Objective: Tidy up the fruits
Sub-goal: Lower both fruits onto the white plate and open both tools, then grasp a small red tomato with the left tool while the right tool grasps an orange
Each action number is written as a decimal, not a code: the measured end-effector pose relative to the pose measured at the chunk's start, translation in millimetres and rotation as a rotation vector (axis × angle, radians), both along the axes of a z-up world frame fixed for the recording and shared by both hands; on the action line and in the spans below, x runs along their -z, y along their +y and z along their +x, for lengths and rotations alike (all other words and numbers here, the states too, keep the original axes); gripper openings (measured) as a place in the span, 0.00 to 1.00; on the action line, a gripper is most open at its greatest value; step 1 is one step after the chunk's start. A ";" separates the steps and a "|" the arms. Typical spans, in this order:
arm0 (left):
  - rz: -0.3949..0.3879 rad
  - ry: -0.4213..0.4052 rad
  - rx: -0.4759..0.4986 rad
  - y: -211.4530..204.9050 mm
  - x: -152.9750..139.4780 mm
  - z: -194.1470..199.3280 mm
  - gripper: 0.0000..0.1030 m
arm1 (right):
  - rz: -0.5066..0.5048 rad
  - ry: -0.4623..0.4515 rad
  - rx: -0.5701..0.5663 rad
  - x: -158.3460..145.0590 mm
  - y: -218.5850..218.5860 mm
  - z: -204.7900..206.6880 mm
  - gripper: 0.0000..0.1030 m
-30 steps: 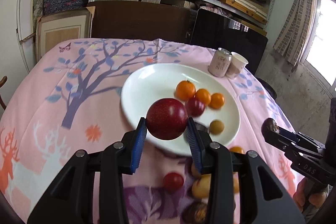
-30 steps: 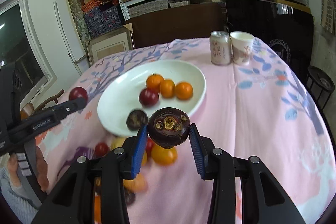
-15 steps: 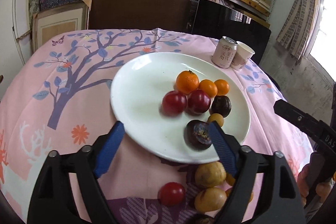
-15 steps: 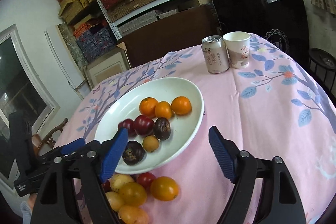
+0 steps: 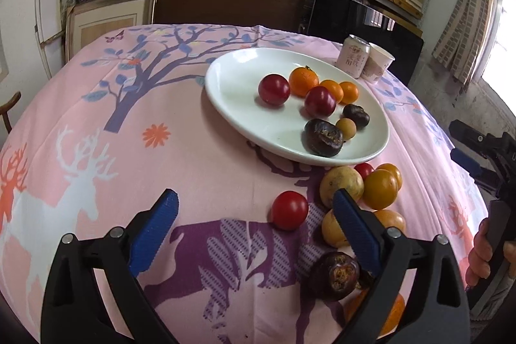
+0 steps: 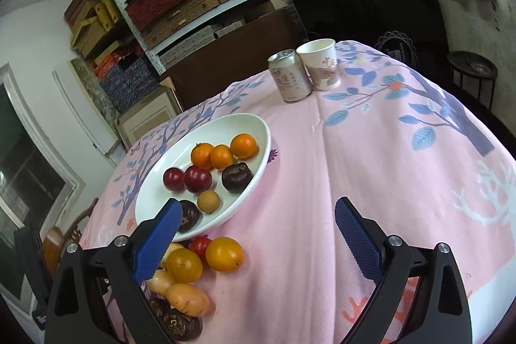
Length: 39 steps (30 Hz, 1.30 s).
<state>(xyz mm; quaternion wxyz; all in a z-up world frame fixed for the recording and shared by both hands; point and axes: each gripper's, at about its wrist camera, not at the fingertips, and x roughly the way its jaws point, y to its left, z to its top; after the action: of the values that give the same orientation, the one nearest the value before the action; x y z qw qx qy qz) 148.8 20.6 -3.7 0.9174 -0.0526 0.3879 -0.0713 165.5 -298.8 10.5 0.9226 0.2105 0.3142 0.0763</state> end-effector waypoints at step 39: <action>0.124 0.043 0.135 -34.2 23.4 14.8 0.55 | -0.024 0.038 -0.020 7.8 6.0 2.7 0.94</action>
<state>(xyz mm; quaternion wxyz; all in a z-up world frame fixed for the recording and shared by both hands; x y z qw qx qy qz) 163.6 -13.7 -27.1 0.9034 0.0293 0.4141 -0.1076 168.3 -292.8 2.7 0.9180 0.1977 0.3348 0.0777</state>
